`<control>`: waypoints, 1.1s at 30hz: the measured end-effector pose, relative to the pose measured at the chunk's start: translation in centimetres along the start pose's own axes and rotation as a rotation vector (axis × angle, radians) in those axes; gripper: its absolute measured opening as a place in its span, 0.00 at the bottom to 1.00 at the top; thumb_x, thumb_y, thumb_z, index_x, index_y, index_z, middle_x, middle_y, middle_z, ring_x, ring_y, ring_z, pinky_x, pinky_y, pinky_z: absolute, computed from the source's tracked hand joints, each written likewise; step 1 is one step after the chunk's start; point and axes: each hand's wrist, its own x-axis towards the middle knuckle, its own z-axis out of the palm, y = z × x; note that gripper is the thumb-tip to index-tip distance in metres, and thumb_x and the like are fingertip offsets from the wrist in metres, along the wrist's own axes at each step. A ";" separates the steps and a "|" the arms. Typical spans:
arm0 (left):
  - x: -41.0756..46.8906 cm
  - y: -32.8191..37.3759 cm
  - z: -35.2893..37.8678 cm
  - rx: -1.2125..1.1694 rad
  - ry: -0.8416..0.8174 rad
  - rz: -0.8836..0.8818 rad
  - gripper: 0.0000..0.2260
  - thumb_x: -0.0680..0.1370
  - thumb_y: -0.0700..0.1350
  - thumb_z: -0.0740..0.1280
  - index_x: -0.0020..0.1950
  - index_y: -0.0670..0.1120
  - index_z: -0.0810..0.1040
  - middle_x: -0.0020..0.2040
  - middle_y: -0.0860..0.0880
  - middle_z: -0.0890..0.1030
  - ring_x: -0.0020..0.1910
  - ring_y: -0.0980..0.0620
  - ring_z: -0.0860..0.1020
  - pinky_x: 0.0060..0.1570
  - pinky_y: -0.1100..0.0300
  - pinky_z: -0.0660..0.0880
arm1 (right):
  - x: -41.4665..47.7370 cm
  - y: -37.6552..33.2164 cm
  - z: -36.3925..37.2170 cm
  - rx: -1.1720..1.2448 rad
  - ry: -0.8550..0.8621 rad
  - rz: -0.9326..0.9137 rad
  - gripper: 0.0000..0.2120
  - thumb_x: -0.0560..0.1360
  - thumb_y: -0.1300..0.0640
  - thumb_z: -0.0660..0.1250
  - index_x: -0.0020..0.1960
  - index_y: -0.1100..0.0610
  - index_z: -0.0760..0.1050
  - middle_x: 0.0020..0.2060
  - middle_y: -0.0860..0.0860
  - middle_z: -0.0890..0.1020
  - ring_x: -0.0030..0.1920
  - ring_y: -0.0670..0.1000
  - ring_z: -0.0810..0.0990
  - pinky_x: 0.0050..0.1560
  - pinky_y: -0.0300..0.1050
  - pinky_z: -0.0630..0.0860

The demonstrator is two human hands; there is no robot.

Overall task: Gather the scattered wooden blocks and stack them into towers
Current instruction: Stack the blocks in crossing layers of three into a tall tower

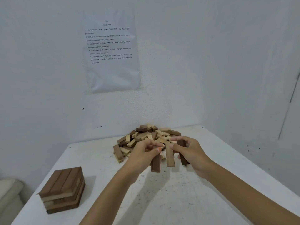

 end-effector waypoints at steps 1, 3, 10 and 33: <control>-0.6 -0.5 -0.1 0.026 -0.008 -0.020 0.06 0.80 0.39 0.64 0.55 0.43 0.79 0.47 0.45 0.79 0.42 0.55 0.83 0.43 0.57 0.80 | -0.4 0.4 0.3 -0.009 0.002 0.014 0.09 0.75 0.64 0.70 0.54 0.58 0.80 0.43 0.53 0.80 0.33 0.43 0.77 0.32 0.35 0.73; -1.6 -1.4 -0.4 0.051 -0.009 -0.058 0.07 0.81 0.39 0.62 0.56 0.43 0.79 0.49 0.44 0.78 0.42 0.54 0.83 0.43 0.58 0.80 | -1.3 1.0 0.9 -0.020 -0.013 0.049 0.08 0.75 0.64 0.70 0.53 0.58 0.80 0.45 0.55 0.81 0.36 0.47 0.78 0.30 0.34 0.73; -4.2 -4.1 -1.5 0.093 -0.012 -0.151 0.08 0.81 0.38 0.60 0.54 0.46 0.77 0.47 0.47 0.78 0.46 0.51 0.83 0.54 0.53 0.78 | -3.2 1.8 2.7 -0.032 -0.135 0.113 0.07 0.74 0.65 0.71 0.52 0.59 0.80 0.43 0.55 0.82 0.35 0.47 0.79 0.31 0.35 0.74; -6.1 -5.8 -2.4 0.254 0.072 -0.110 0.10 0.79 0.43 0.66 0.58 0.42 0.81 0.49 0.49 0.82 0.46 0.58 0.77 0.44 0.74 0.71 | -5.1 3.1 4.5 -0.219 -0.232 0.116 0.08 0.79 0.58 0.65 0.57 0.55 0.75 0.39 0.54 0.77 0.35 0.48 0.74 0.34 0.39 0.72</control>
